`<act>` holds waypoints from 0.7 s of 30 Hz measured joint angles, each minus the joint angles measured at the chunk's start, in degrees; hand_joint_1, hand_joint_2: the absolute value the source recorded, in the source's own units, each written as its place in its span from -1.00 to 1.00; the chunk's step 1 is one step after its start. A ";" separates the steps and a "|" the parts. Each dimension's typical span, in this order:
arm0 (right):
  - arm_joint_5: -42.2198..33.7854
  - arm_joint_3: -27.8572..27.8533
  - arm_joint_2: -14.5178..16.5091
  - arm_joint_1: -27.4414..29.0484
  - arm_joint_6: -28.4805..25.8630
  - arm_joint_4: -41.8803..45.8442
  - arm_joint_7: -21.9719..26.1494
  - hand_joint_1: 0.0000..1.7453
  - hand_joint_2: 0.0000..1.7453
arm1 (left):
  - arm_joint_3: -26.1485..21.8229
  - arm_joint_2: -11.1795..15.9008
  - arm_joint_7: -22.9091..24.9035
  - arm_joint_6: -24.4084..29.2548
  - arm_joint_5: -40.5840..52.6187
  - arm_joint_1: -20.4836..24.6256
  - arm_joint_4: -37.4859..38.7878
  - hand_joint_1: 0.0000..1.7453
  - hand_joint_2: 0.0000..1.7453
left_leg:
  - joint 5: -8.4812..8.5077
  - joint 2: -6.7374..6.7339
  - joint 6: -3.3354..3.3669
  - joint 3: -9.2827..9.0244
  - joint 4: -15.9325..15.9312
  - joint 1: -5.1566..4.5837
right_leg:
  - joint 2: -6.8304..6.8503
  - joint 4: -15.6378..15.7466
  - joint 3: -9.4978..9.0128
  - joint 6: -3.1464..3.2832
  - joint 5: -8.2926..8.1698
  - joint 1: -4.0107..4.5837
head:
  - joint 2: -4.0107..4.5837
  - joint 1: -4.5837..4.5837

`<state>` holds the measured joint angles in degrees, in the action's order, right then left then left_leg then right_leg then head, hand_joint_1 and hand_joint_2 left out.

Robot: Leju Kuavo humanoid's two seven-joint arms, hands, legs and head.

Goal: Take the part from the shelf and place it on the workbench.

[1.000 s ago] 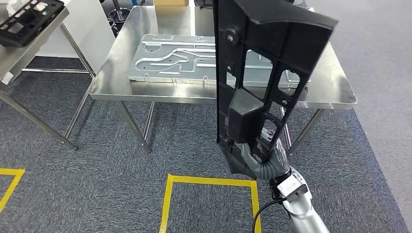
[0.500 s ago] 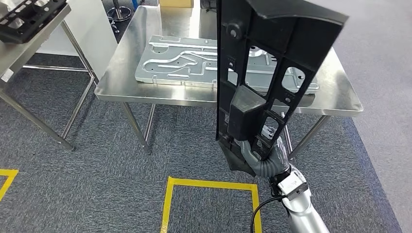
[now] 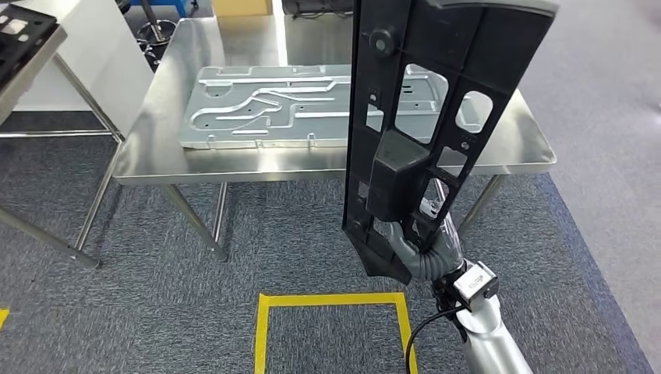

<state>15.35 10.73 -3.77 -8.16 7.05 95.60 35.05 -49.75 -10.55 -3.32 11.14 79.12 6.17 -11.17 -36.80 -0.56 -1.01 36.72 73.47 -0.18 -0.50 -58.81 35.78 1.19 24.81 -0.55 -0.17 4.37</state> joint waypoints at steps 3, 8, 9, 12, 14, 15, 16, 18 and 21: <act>-0.01 0.02 0.09 -0.08 -0.02 -0.34 -0.06 1.00 1.00 | -0.04 0.05 -0.05 0.09 0.03 0.19 0.00 -1.00 1.00 | 3.94 0.02 -0.17 0.61 -1.68 0.35 | -1.22 -0.02 -0.53 -0.13 0.26 -0.11 | 0.00 0.00; 2.08 0.03 0.29 -0.26 -1.67 -0.39 -0.16 1.00 1.00 | -0.04 0.15 0.65 0.34 0.70 0.07 0.02 -1.00 1.00 | 10.01 0.61 0.92 -3.98 -14.60 0.12 | -2.37 -0.11 -0.72 -1.45 0.49 -0.08 | 0.00 0.00; 2.30 0.04 0.29 -0.19 -1.88 -0.38 -0.16 1.00 1.00 | -0.03 0.14 0.81 0.40 0.83 0.11 0.02 -1.00 1.00 | 10.04 0.64 1.33 -4.06 -14.89 0.13 | -2.35 0.02 -0.66 -1.85 0.42 -0.10 | 0.00 0.00; 2.50 0.03 0.29 -0.03 -2.24 -0.28 -0.12 1.00 1.00 | -0.01 0.07 0.97 0.46 1.10 0.11 0.02 -1.00 1.00 | 10.58 0.59 2.52 -4.59 -15.86 0.30 | -1.15 -2.68 0.37 -2.70 2.26 -0.19 | 0.00 -0.02; 2.52 0.01 0.31 0.06 -2.44 -0.25 -0.08 1.00 1.00 | -0.02 0.06 1.00 0.49 1.15 0.06 0.02 -1.00 1.00 | 10.59 0.41 2.97 -4.80 -16.06 0.27 | -0.20 -9.66 3.75 -2.95 5.76 -0.26 | 0.00 -0.02; 2.53 -0.01 0.32 0.19 -2.55 -0.25 -0.08 1.00 1.00 | -0.02 0.06 1.00 0.49 1.17 0.04 0.02 -1.00 1.00 | 10.52 0.35 3.05 -4.81 -16.03 0.22 | -0.01 -13.48 5.74 -3.06 7.16 -0.28 | 0.00 -0.02; 2.54 -0.02 0.32 0.35 -2.64 -0.25 -0.09 1.00 1.00 | -0.02 0.06 1.00 0.49 1.19 0.02 0.02 -1.00 1.00 | 10.42 0.31 3.10 -4.87 -16.00 0.18 | 0.07 -15.85 7.07 -3.13 7.60 -0.30 | 0.00 -0.02; 2.56 -0.03 0.32 0.50 -2.76 -0.25 -0.10 1.00 1.00 | -0.01 0.06 1.00 0.49 1.22 0.01 0.02 -1.00 1.00 | 10.09 0.30 3.02 -5.17 -15.90 0.14 | 0.17 -14.17 6.59 -3.05 5.15 -0.30 | 0.00 -0.02; 2.57 -0.07 0.32 0.30 -2.80 -0.23 -0.09 1.00 1.00 | 0.00 0.06 1.01 0.48 1.24 -0.05 0.02 -1.00 1.00 | 9.24 0.31 2.49 -5.62 -15.47 -0.04 | 0.56 -3.40 1.50 -2.41 -0.04 -0.09 | 0.00 -0.02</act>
<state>17.92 10.67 -3.45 -7.86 4.26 95.36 34.97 -49.75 -10.49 -2.32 11.62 80.36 6.12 -11.15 -27.56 -0.25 1.48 31.10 57.99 -0.22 0.06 -62.21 37.28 -1.22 24.78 -0.63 -0.17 4.35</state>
